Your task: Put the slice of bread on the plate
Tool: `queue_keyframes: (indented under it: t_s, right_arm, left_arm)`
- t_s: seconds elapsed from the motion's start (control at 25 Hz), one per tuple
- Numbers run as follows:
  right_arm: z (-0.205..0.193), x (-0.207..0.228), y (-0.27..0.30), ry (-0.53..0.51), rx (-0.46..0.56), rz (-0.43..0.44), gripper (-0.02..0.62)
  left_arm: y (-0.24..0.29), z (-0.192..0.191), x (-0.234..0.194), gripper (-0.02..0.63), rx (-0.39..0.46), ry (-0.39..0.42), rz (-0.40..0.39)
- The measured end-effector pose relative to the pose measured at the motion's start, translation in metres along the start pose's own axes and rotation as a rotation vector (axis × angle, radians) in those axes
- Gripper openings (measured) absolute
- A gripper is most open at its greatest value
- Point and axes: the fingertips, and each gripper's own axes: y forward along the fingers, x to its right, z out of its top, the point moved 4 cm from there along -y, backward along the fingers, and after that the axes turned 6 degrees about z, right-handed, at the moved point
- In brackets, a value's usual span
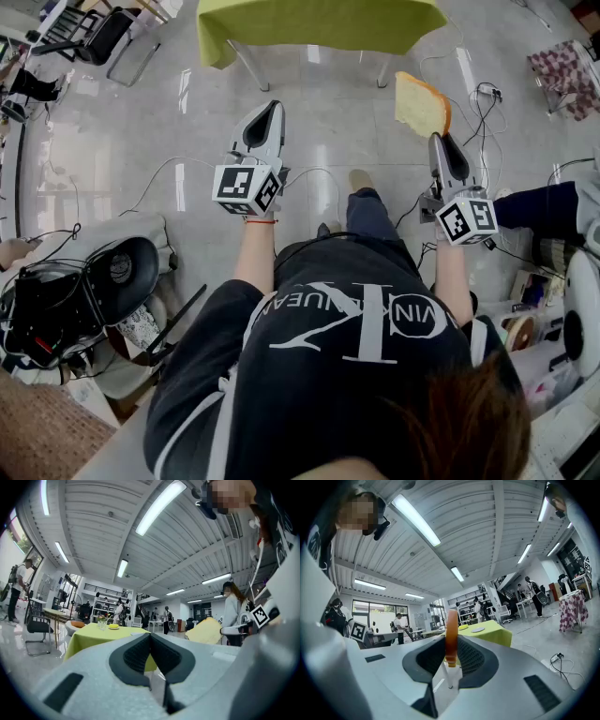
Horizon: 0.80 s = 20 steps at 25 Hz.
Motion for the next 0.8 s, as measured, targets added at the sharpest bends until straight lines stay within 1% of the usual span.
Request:
queue_keyframes:
  t_s: [0.24, 0.4, 0.56, 0.68, 0.8]
  right_arm:
    - [0.002, 0.011, 0.004, 0.003, -0.004, 0.0, 0.077]
    - [0.004, 0.028, 0.022, 0.018, -0.008, 0.0, 0.077]
    - [0.004, 0.054, 0.047, 0.04, -0.01, 0.005, 0.078]
    - [0.01, 0.08, 0.066, 0.065, 0.005, -0.006, 0.078]
    - [0.024, 0.1, 0.081, 0.071, 0.025, 0.0, 0.078]
  left_arm:
    - [0.009, 0.0, -0.002, 0.003, 0.002, -0.012, 0.019]
    - [0.028, -0.003, -0.008, 0.003, -0.024, -0.008, 0.03]
    - [0.06, -0.003, -0.018, 0.003, -0.027, -0.028, 0.064]
    - [0.09, 0.001, -0.017, 0.003, -0.034, -0.023, 0.059]
    - [0.115, 0.013, -0.014, 0.003, -0.028, -0.01, 0.062]
